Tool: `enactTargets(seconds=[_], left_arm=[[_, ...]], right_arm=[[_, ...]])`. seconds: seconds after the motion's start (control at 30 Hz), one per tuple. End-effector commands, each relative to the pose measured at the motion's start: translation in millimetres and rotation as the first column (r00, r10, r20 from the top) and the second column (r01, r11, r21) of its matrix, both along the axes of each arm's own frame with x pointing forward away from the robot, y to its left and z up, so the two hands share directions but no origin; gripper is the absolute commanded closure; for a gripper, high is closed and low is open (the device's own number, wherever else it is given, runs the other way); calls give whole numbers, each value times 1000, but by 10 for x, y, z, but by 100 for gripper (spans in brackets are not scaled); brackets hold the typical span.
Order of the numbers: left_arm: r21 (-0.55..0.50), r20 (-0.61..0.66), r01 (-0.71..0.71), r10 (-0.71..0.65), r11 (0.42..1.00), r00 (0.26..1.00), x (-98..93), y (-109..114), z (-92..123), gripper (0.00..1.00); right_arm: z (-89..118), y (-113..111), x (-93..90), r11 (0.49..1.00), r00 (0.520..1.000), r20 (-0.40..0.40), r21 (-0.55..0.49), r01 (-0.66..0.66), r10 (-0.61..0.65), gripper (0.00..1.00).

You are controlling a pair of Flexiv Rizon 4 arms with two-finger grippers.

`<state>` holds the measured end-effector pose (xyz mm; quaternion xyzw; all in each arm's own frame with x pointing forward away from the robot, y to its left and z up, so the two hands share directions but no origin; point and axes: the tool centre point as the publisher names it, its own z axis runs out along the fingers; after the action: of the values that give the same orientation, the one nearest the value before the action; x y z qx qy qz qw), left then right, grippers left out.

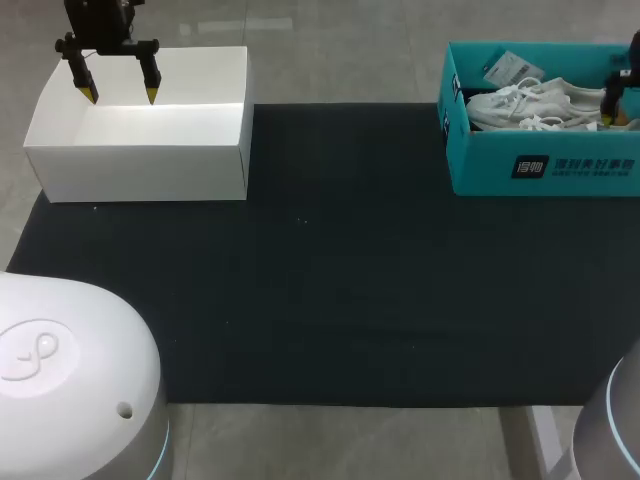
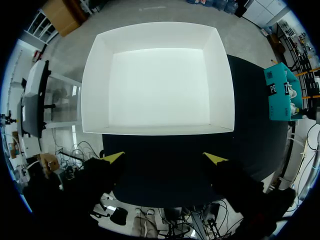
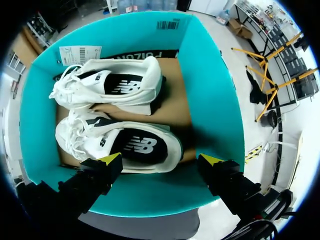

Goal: Take the shoe out of the shoebox, open the shoe tongue, remove and reinsert the insole, then place the shoe into the shoebox

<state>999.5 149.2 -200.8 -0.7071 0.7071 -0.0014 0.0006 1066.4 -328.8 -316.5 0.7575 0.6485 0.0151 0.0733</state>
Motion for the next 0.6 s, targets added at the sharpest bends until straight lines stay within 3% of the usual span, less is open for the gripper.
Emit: enactTargets(seconds=[0.03, 0.4, 0.5, 0.53, 0.57, 0.6], left_arm=[[0, -1, 0, 0, 1000, 1000, 0, 3, 3, 0], [0, -1, 0, 0, 1000, 1000, 0, 3, 3, 0], [0, -1, 0, 0, 1000, 1000, 0, 3, 3, 0], [0, -1, 0, 0, 1000, 1000, 0, 3, 3, 0], [0, -1, 0, 0, 1000, 1000, 0, 3, 3, 0], [0, -1, 0, 0, 1000, 1000, 0, 3, 3, 0]], right_arm=[[-131, -18, 11, 1000, 1000, -7, 1, -8, 8, 0], [-379, -66, 59, 1000, 999, -50, 8, -11, 11, 0], [-463, -96, 47, 1000, 997, -76, 8, 5, -5, 4], [-484, -106, 44, 1000, 997, -81, 8, 9, -9, 9], [-492, -110, 42, 1000, 997, -81, 7, 9, -9, 25], [-495, -112, 39, 1000, 996, -85, 4, 12, -12, 57]])
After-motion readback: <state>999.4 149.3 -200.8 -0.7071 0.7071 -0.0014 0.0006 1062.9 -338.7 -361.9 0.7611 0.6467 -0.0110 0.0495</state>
